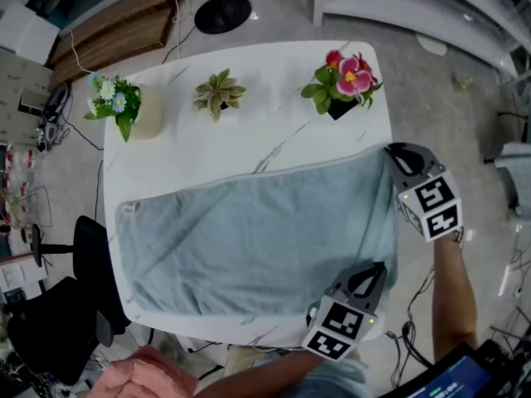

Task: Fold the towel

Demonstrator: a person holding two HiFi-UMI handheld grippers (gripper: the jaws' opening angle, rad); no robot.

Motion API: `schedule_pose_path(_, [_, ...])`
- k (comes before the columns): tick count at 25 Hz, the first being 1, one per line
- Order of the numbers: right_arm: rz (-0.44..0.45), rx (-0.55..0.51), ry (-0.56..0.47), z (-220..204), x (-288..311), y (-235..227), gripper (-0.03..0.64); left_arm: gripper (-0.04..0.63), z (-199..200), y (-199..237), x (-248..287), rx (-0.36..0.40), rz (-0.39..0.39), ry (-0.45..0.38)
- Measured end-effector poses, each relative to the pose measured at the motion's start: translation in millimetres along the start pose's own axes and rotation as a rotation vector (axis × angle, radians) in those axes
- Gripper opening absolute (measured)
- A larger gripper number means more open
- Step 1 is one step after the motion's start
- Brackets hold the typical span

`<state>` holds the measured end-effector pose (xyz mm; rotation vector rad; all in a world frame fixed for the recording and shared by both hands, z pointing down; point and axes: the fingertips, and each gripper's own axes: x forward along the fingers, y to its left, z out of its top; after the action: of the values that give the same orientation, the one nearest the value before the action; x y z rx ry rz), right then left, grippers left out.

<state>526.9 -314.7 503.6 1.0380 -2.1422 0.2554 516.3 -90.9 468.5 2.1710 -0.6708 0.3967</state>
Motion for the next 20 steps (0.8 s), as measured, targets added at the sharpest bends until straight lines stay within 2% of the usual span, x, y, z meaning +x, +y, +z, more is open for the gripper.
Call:
schedule_pose_path(3, [0.056, 0.05, -0.049, 16.5, -11.6, 10.4, 0.179, 0.008, 29.7, -8.5, -23.2, -0.001, -0.049, -0.151])
schedule_pose_path(4, [0.065, 0.075, -0.075, 23.7, -20.8, 13.9, 0.2, 0.008, 41.9, -11.9, -37.0, 0.017, -0.06, -0.205])
schedule_pose_path(6, [0.052, 0.114, -0.125, 38.1, -44.0, 19.3, 0.21, 0.009, 64.1, -13.9, -69.9, 0.056, -0.057, -0.297])
schedule_pose_path(9, [0.032, 0.129, -0.183, 61.8, -77.9, 37.6, 0.207, 0.009, 83.9, 8.1, -128.4, 0.06, 0.038, -0.366])
schedule_pose_path(12, [0.06, 0.131, -0.202, 76.7, -103.8, 74.7, 0.196, 0.008, 89.7, 58.3, -196.6, 0.081, 0.186, -0.363])
schedule_pose_path(15, [0.111, 0.139, -0.175, 76.4, -121.0, 128.5, 0.178, 0.008, 91.4, 130.2, -268.3, 0.169, 0.346, -0.336])
schedule_pose_path(17, [0.155, 0.15, -0.143, 67.1, -125.1, 173.8, 0.17, 0.008, 85.9, 182.3, -308.7, 0.223, 0.431, -0.28])
schedule_pose_path(20, [0.217, 0.147, -0.104, 54.9, -121.3, 242.4, 0.158, 0.008, 74.8, 258.6, -351.5, 0.286, 0.516, -0.159])
